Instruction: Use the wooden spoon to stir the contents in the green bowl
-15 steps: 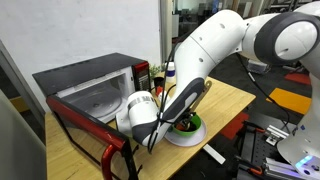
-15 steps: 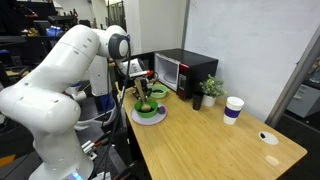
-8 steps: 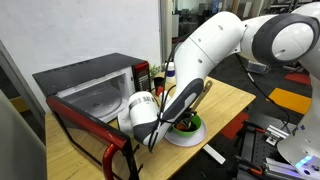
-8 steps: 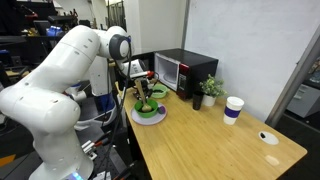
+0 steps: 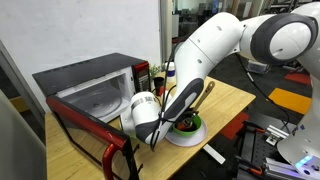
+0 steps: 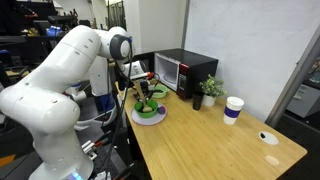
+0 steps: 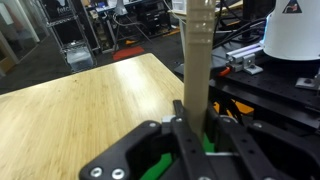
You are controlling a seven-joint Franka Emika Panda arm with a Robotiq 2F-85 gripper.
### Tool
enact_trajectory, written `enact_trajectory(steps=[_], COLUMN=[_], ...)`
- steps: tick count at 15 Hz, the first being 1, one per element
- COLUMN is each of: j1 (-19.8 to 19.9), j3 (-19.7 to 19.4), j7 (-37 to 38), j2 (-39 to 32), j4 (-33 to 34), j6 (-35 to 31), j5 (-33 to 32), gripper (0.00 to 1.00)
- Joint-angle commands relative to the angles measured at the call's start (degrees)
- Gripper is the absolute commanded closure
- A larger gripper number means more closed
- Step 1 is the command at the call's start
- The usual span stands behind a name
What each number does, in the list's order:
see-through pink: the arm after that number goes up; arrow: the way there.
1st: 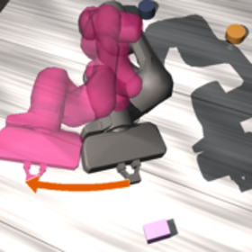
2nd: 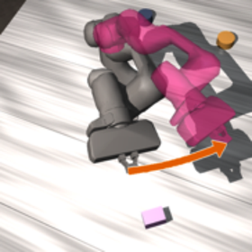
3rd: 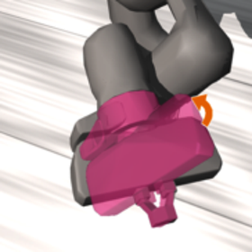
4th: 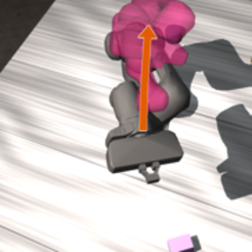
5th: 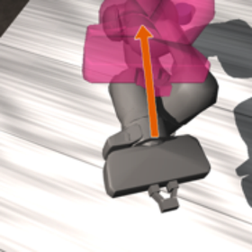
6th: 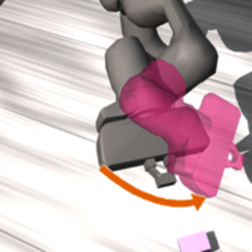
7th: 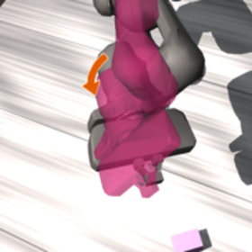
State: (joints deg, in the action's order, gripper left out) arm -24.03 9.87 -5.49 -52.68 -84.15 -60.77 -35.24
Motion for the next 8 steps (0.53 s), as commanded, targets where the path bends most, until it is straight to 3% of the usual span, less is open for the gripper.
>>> enact_trajectory(steps=[1, 8], j1=[1.4, -1.0], j3=[0.7, 0.5], j7=[1.9, 0.6], j2=[1.1, -2.2], j4=[-2.4, 2.4], j6=[-0.8, 0.9], j5=[0.4, -3.3], gripper=[0.94, 0.94])
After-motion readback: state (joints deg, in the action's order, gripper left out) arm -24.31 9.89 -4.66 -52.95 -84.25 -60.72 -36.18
